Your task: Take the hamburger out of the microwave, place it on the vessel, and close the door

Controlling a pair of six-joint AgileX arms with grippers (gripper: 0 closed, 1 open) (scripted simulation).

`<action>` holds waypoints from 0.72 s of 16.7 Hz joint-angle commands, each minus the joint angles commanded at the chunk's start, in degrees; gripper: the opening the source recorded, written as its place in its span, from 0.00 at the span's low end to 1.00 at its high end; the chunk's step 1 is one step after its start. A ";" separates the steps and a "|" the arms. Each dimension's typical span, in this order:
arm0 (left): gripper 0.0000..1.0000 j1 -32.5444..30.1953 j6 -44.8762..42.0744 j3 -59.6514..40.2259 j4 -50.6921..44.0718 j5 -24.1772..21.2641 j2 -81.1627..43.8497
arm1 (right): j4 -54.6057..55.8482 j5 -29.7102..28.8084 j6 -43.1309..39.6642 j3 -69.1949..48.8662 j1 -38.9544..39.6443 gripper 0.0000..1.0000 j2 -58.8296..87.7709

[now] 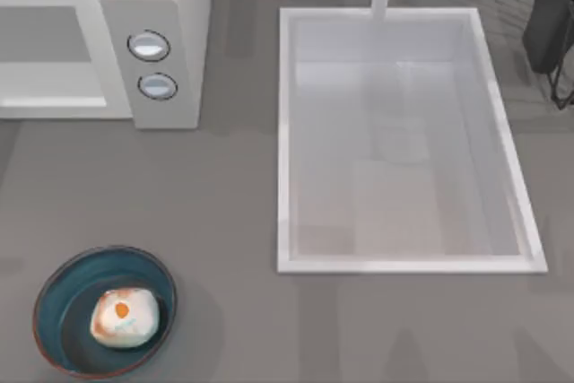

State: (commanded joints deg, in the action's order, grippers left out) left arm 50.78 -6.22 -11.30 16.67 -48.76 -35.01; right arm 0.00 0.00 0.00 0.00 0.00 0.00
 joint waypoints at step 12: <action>0.00 9.09 -36.91 -55.95 -47.66 6.40 -53.90 | 0.00 0.00 0.00 0.00 0.00 1.00 0.00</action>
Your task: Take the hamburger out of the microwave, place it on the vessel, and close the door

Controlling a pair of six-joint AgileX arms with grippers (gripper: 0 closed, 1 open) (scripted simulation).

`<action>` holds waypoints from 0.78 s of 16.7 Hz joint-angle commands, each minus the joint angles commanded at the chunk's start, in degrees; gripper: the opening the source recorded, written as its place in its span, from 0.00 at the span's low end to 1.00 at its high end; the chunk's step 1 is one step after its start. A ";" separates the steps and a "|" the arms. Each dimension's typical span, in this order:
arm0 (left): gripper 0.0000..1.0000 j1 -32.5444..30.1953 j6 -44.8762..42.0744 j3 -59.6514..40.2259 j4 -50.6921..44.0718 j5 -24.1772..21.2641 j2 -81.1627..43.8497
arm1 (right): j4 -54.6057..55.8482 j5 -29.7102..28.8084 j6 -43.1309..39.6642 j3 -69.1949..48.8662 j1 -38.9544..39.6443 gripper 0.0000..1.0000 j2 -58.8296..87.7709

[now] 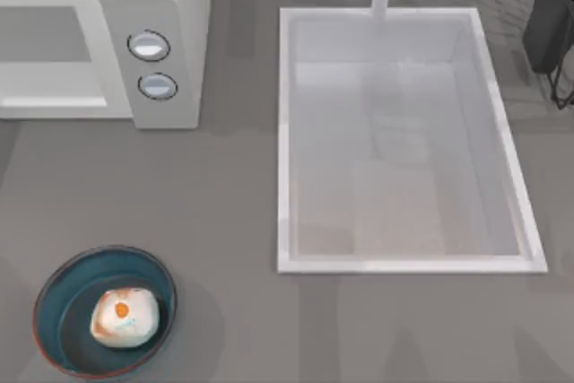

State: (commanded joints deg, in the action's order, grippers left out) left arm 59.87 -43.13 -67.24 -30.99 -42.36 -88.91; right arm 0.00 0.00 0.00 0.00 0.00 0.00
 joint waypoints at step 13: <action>0.00 0.21 -9.95 -10.84 -10.63 3.72 -12.92 | 0.00 0.00 0.00 0.00 0.00 1.00 0.00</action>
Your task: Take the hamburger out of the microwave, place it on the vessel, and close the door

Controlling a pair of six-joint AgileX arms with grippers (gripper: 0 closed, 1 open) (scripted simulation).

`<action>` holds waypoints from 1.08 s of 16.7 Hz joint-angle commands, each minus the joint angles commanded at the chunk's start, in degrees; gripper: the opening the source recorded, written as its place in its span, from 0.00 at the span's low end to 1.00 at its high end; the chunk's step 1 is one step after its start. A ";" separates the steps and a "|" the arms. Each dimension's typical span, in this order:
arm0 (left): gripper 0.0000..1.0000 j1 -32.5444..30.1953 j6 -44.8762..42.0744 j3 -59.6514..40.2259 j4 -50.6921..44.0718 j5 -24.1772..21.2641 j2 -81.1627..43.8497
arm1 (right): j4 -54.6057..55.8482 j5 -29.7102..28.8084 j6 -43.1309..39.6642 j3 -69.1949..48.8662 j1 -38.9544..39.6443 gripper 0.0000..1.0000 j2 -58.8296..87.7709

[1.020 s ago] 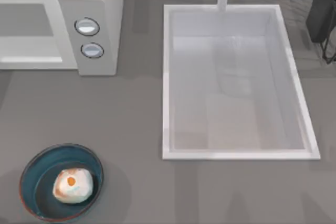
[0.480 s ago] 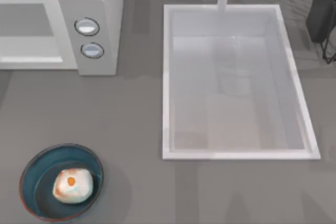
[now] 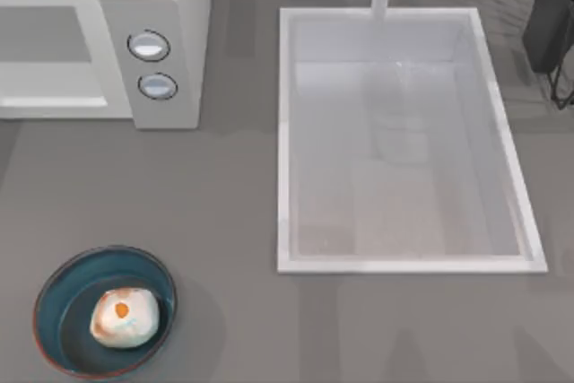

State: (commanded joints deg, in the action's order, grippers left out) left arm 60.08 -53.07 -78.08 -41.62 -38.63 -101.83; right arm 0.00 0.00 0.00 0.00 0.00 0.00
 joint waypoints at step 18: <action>0.00 -3.18 3.34 19.90 22.85 1.55 0.08 | 0.00 0.00 0.00 0.00 0.00 1.00 0.00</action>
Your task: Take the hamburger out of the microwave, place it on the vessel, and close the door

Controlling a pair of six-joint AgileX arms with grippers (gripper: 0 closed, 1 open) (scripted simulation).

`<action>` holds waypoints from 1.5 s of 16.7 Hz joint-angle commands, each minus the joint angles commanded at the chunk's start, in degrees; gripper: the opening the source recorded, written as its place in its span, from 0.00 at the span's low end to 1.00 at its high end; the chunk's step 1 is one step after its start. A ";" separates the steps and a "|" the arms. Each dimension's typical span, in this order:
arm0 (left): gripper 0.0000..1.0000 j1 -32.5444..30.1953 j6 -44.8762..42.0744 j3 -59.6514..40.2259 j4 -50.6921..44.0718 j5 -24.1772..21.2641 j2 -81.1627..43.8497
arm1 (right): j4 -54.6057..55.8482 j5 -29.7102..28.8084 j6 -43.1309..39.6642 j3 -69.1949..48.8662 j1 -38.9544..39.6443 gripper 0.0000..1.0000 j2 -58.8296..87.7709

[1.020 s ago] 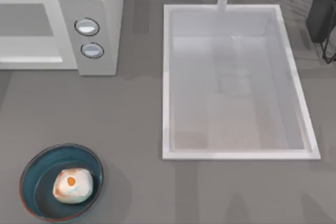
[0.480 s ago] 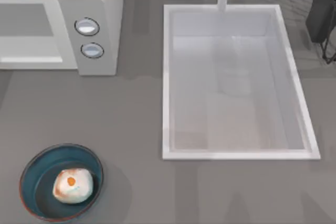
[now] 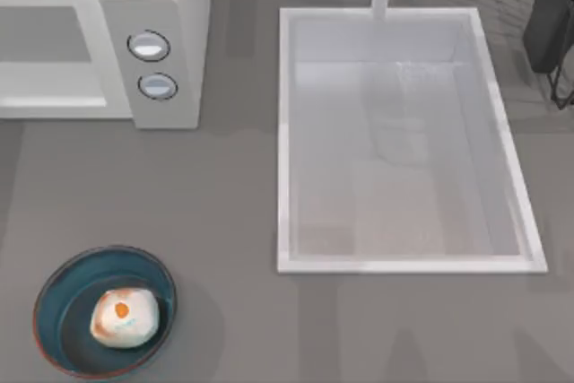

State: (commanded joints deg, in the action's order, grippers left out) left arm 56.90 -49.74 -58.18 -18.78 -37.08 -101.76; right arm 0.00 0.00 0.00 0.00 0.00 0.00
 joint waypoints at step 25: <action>0.00 -23.46 23.73 31.24 13.13 12.99 29.42 | 0.00 0.00 0.00 0.00 0.00 1.00 0.00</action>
State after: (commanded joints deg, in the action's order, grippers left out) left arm 33.44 -26.01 -26.94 -5.65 -24.09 -72.34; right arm 0.00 0.00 0.00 0.00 0.00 0.00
